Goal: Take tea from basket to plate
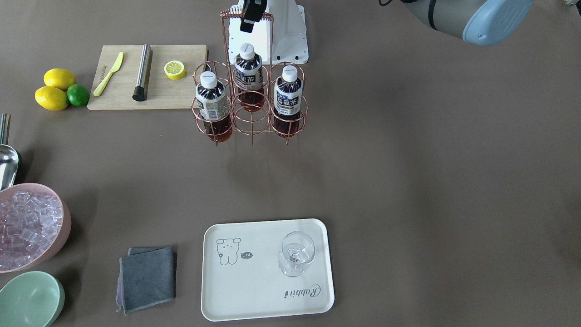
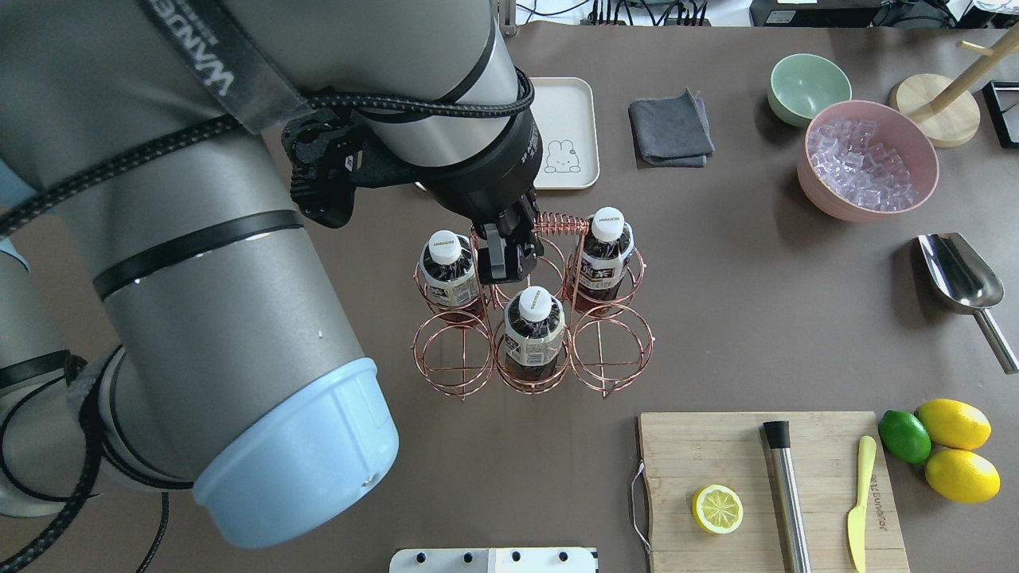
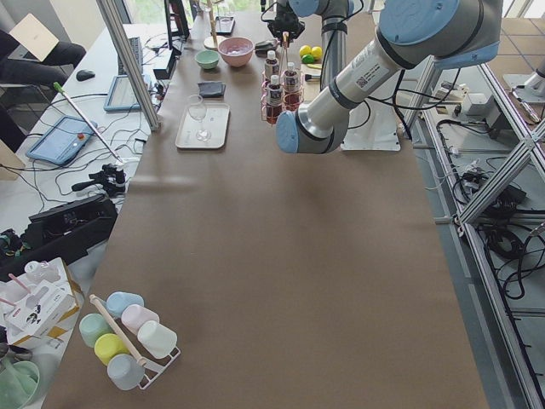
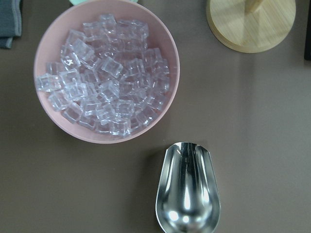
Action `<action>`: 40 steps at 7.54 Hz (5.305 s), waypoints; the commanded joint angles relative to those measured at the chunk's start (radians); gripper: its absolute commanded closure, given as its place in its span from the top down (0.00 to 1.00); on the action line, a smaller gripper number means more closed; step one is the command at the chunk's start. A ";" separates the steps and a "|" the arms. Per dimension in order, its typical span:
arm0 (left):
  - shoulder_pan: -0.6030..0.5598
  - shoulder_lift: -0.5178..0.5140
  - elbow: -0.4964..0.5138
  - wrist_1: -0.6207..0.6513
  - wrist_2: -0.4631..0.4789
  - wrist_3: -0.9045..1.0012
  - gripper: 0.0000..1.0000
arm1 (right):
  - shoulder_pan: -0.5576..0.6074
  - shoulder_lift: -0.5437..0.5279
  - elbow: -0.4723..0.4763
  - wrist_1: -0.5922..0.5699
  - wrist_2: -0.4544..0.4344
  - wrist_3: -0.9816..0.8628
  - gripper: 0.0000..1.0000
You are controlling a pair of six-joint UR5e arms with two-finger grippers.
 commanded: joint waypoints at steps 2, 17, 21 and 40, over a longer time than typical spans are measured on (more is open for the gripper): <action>-0.014 -0.003 -0.003 0.035 0.005 -0.002 0.00 | -0.030 0.015 0.136 0.002 0.005 0.019 1.00; -0.008 -0.003 0.014 0.058 0.003 -0.006 0.00 | -0.310 0.156 0.304 0.170 0.074 0.116 1.00; -0.006 0.000 0.014 0.058 0.003 -0.006 0.00 | -0.358 0.169 0.255 0.276 0.073 0.117 1.00; 0.098 0.074 0.063 -0.020 0.106 -0.005 0.00 | -0.602 0.351 0.209 0.370 -0.183 0.136 0.96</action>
